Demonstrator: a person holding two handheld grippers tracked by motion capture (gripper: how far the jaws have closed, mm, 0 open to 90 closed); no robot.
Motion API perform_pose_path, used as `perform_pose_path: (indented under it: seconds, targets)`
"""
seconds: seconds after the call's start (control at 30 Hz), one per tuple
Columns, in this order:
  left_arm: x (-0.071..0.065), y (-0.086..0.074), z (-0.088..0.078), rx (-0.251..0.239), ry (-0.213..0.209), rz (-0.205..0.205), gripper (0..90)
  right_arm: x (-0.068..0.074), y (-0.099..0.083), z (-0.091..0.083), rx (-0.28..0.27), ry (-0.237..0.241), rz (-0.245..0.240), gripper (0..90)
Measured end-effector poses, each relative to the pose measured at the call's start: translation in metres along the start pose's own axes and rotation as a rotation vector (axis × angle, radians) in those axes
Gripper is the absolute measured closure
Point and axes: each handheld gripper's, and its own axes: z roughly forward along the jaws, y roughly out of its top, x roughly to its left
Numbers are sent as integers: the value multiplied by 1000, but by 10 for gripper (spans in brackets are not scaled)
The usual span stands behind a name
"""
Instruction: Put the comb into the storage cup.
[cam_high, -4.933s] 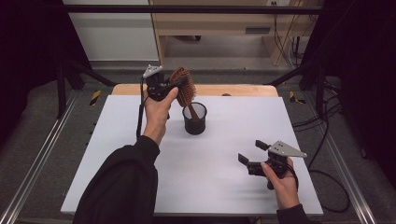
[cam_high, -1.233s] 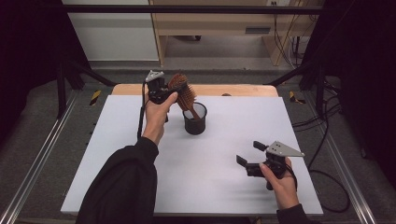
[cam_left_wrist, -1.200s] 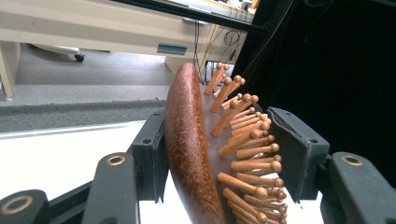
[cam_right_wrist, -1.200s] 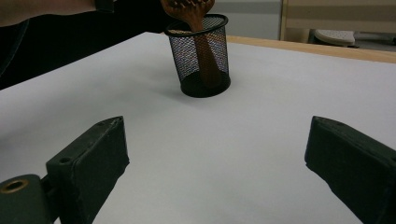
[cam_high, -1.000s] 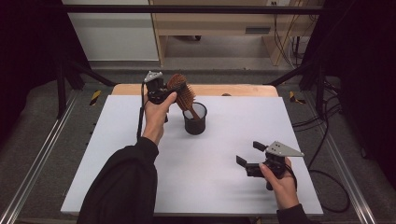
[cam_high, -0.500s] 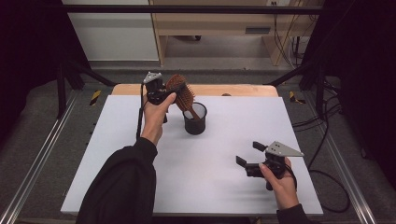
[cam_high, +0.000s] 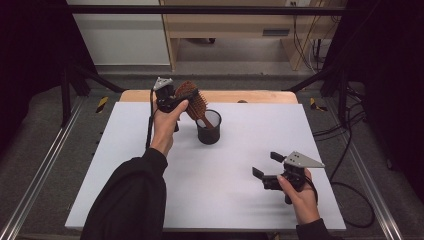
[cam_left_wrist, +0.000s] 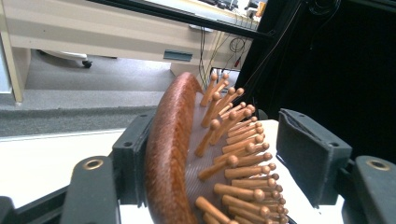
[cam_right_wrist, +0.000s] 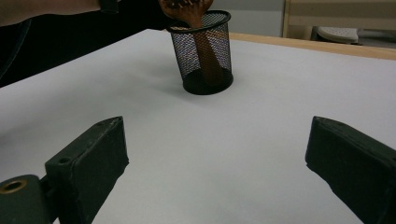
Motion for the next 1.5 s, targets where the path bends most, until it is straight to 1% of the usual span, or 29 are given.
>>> perform_pose_path:
  seconds: [0.1, 0.37, 0.43, 0.5, 0.6, 0.7, 0.77, 0.83, 0.9, 1.07, 1.3, 1.5]
  targets:
    - [-1, 0, 0, -10, 7, -5, 259, 0, 0, 0, 5, 2, -1, 55]
    - [-1, 0, 1, -4, 5, -27, 155, 1, 0, 1, 8, 4, -2, 53]
    - [-1, 0, 1, -3, 5, -27, 133, 1, 0, 1, 7, 3, 0, 53]
    - [-1, 0, 1, -4, 11, -25, 94, 1, 0, 1, 9, 5, -1, 53]
    - [-1, 0, 1, -1, 20, -23, 65, 1, 0, 1, 8, 5, -3, 53]
    - [-1, 0, 0, -8, 22, -21, 55, 1, 0, 1, 8, 5, -3, 53]
    - [-2, 0, 0, -13, 21, -11, 54, 1, 0, 1, 8, 5, -2, 53]
    - [-3, 0, -1, -16, 29, 10, 53, 1, 0, 1, 9, 5, -1, 53]
    - [-4, 0, -1, -17, 33, 18, 52, 1, 0, 1, 9, 6, -3, 53]
    - [-4, -1, -2, -24, 28, 6, 52, 1, 0, 1, 9, 6, -3, 52]
    - [-4, -1, -3, -25, 29, 14, 50, 1, 0, 1, 9, 7, -3, 52]
    - [-2, -3, -5, -32, 34, 12, 50, 1, 0, 2, 10, 6, -3, 51]
